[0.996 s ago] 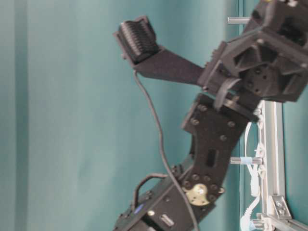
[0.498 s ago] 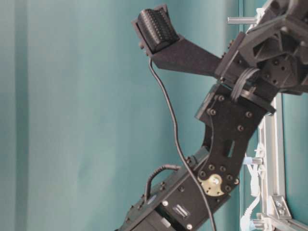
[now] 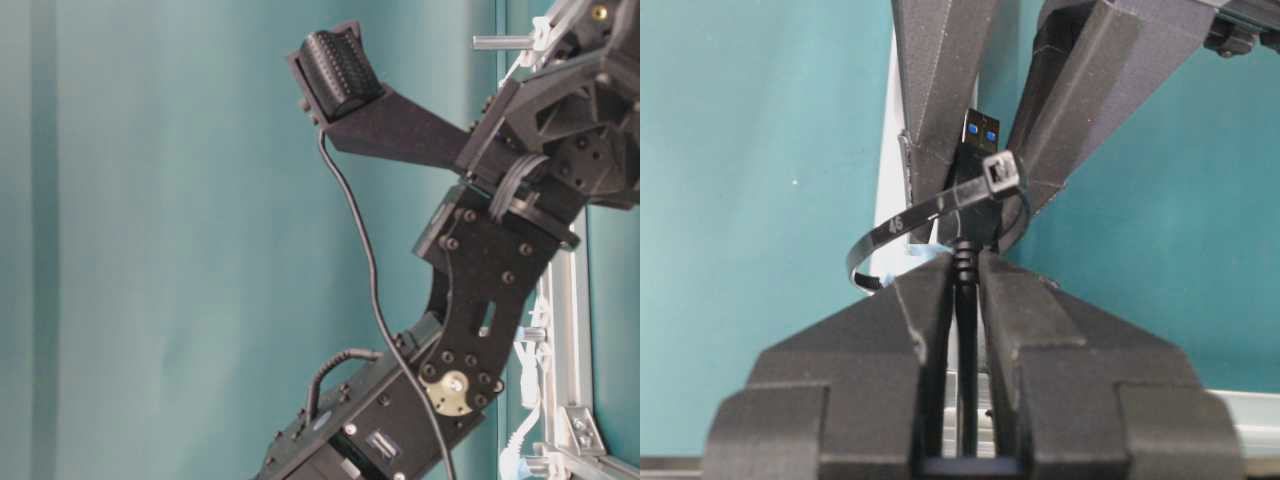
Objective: Insert the wire through the string loop located on the right side.
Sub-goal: 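Move the left gripper to the loop and grasp the protruding plug, then pull the plug leftward through the loop with the left gripper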
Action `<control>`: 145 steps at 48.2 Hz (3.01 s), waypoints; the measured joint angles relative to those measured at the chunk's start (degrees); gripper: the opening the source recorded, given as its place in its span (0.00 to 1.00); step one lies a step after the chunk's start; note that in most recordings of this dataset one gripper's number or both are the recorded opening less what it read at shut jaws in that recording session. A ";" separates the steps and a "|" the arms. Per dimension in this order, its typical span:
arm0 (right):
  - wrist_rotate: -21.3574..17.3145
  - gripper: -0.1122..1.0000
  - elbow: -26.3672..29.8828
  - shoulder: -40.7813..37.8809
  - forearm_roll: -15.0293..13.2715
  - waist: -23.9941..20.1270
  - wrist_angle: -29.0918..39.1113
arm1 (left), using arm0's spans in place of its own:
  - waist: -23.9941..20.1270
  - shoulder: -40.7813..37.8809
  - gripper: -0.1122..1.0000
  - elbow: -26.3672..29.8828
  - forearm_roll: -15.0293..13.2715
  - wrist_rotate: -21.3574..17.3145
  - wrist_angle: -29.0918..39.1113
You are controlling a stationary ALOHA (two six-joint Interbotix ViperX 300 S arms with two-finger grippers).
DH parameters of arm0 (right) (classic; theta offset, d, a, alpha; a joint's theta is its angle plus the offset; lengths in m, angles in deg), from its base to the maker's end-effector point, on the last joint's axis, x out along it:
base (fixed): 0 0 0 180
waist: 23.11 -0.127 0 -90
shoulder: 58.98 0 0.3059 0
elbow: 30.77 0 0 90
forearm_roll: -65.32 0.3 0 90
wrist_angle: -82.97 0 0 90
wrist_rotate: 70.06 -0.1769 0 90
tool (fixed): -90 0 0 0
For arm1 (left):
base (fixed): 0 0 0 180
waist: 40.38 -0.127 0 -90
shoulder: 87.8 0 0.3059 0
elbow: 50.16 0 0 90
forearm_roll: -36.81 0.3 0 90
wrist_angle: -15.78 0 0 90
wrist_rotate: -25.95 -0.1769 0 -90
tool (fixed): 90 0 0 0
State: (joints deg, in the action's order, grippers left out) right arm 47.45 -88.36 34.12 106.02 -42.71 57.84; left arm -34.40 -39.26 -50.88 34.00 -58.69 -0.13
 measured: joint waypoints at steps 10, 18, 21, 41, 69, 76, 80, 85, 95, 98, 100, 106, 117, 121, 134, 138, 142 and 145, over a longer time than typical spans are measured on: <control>0.00 0.20 -0.44 -0.09 -0.97 0.09 0.00 | 0.09 0.00 0.29 0.00 0.00 0.00 0.53; -0.35 0.20 -0.70 0.00 -1.93 0.09 0.26 | 0.18 0.09 0.29 -0.09 0.00 0.00 0.79; -0.44 0.20 -0.70 0.00 -1.93 0.09 0.44 | 0.18 0.18 0.29 -0.09 0.00 0.00 0.88; -0.70 0.88 -1.23 0.00 -0.79 0.35 1.49 | 1.41 0.88 0.29 -0.70 0.00 0.00 2.29; -0.70 0.94 -1.23 0.53 -0.79 0.26 2.37 | 1.76 1.49 0.29 -1.32 0.00 0.00 3.08; -0.70 0.94 -1.23 0.53 -0.79 0.26 2.37 | 1.76 1.49 0.29 -1.32 0.09 0.00 3.08; -0.62 0.94 -1.32 0.53 -0.79 0.26 2.37 | 1.76 1.67 0.29 -1.41 0.09 -0.09 3.34; -0.70 0.94 -1.23 0.53 -0.79 0.35 2.37 | 1.67 3.08 0.29 -2.64 0.00 -0.88 4.22; -0.70 0.94 -1.23 0.62 -0.79 0.26 2.37 | 1.76 8.09 0.29 -7.91 0.00 -2.20 5.54; -0.70 0.94 -1.23 0.53 -0.79 0.26 2.37 | 1.76 9.84 0.29 -9.93 0.00 -2.20 5.54; -0.70 0.94 -1.32 0.53 -0.79 0.26 2.37 | 1.76 10.90 0.29 -11.43 0.09 -2.20 5.63; -0.70 0.94 -1.23 0.62 -0.79 0.26 2.37 | 1.85 14.24 0.29 -15.47 0.09 -2.20 5.63; -0.88 0.94 -1.41 0.62 -0.79 0.26 2.37 | 2.55 19.16 0.29 -21.36 0.00 -2.11 6.33; -0.97 0.94 -1.41 0.53 -0.79 0.35 2.37 | 2.90 20.48 0.29 -22.85 -0.09 -2.11 7.47; -0.88 0.94 -1.58 0.62 -0.79 0.26 2.37 | 4.13 24.52 0.29 -27.25 -0.26 -1.23 11.78; -0.79 0.94 -1.58 0.62 -0.79 0.26 2.37 | 4.39 26.10 0.29 -29.09 -0.18 0.35 13.10; -0.88 0.94 -1.58 0.62 -0.79 0.26 2.37 | 4.83 27.77 0.29 -31.03 -0.26 1.76 13.62; -0.88 0.94 -1.58 0.62 -0.79 0.35 2.29 | 5.27 29.36 0.29 -32.70 -0.26 2.90 13.80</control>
State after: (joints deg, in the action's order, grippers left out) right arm 46.57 -89.94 34.73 105.22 -42.36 60.12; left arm -29.13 -9.91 -83.58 33.73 -55.79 13.67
